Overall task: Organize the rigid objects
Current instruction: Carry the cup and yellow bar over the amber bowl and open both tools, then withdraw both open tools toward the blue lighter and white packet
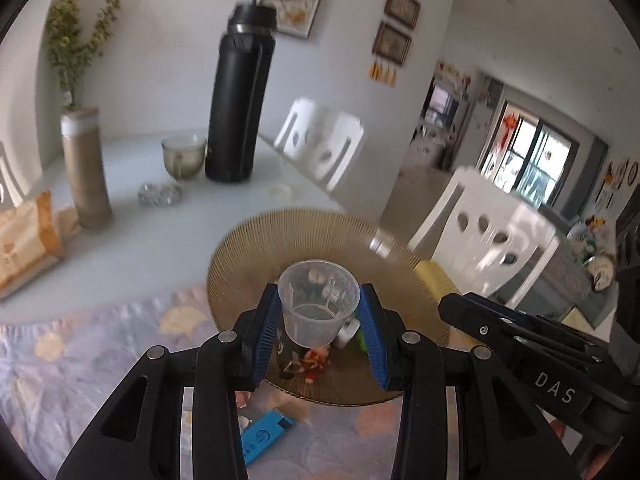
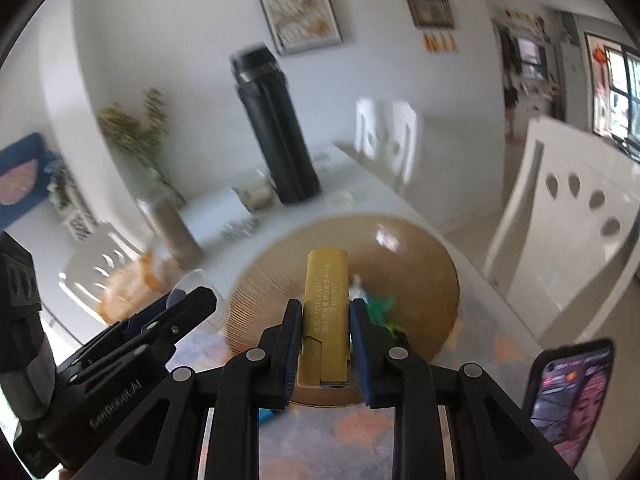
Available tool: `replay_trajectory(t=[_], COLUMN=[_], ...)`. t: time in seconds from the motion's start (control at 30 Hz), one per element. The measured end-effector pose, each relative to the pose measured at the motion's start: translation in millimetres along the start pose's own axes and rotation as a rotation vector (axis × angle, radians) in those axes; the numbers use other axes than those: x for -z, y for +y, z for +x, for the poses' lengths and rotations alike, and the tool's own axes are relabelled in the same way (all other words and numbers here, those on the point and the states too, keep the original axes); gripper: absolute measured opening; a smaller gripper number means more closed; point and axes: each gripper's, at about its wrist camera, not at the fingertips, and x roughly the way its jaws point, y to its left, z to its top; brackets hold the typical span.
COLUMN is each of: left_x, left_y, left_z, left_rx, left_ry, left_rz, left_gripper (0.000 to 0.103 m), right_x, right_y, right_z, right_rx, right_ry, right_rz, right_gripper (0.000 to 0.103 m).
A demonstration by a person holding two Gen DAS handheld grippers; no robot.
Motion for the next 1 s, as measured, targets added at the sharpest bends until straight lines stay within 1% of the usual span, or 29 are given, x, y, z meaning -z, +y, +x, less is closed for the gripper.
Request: replay_trajectory(t=[0.03, 0.07, 0.1, 0.13, 0.17, 0.2, 0.23, 0.33, 0.4, 0.5, 0.57, 0.63, 0.7, 0.77, 0.83, 0.93, 1.0], left_x=[1.3, 2.7, 3.4, 3.8, 4.3, 4.8, 5.0, 5.9, 7.2, 12.2, 19.0, 27.0, 36.9, 47.5, 59.4, 76.7, 86.0], left_y=[-0.9, 0.4, 2.3, 3.8, 5.5, 7.6, 10.9, 26.8, 37.7, 51.1, 56.2, 60.8, 65.7, 71.8, 77.1, 84.2, 88.7], left_z=[6.3, 12.0, 15.1, 14.8, 11.9, 5.0, -2.0, -34.8, -53.9, -87.6, -106.4, -118.7, -125.8, -128.6, -126.8, -117.2, -103.5], left_rx=[-0.001, 0.000, 0.005, 0.010, 0.011, 0.006, 0.003, -0.001, -0.019, -0.071, -0.121, -0.153, -0.159, -0.159, -0.161, -0.155, -0.150], left_ry=[0.016, 0.030, 0.042, 0.044, 0.033, 0.014, 0.005, -0.028, -0.052, -0.087, -0.102, -0.107, -0.100, -0.082, -0.058, -0.004, 0.044], left_rz=[-0.002, -0.010, -0.026, -0.033, -0.039, -0.039, -0.039, -0.059, -0.076, -0.084, -0.070, -0.064, -0.073, -0.088, -0.093, -0.091, -0.082], left_gripper=[0.037, 0.041, 0.055, 0.063, 0.065, 0.067, 0.067, 0.067, 0.067, 0.067, 0.067, 0.067, 0.067, 0.067, 0.067, 0.067, 0.067], right_x=[0.9, 1.5, 0.1, -0.9, -2.1, -3.1, -3.8, -0.6, 2.7, 9.8, 17.6, 28.8, 40.3, 54.8, 69.5, 87.8, 97.0], right_y=[-3.6, -6.7, -9.7, -11.2, -12.9, -14.1, -14.1, -10.7, -4.1, 13.2, 27.2, 44.1, 58.2, 70.0, 77.7, 81.3, 81.5], right_z=[6.7, 11.1, 14.2, 16.5, 17.0, 14.2, 8.9, -9.9, -24.0, -42.3, -51.8, -60.2, -61.3, -57.6, -47.5, -28.0, -13.5], right_rx=[0.011, 0.015, 0.013, 0.011, 0.018, 0.028, 0.023, 0.005, -0.031, -0.102, -0.151, -0.178, -0.180, -0.195, -0.211, -0.210, -0.200], right_ry=[0.011, 0.014, 0.016, 0.023, 0.028, 0.021, 0.006, -0.031, -0.041, -0.028, -0.018, -0.016, -0.008, 0.020, 0.071, 0.135, 0.172], right_rz=[0.011, 0.023, 0.031, 0.036, 0.038, 0.037, 0.030, 0.002, -0.020, -0.060, -0.099, -0.152, -0.191, -0.216, -0.223, -0.224, -0.218], right_gripper=[0.023, 0.023, 0.023, 0.026, 0.034, 0.036, 0.038, 0.038, 0.038, 0.043, 0.044, 0.044, 0.044, 0.044, 0.044, 0.044, 0.044])
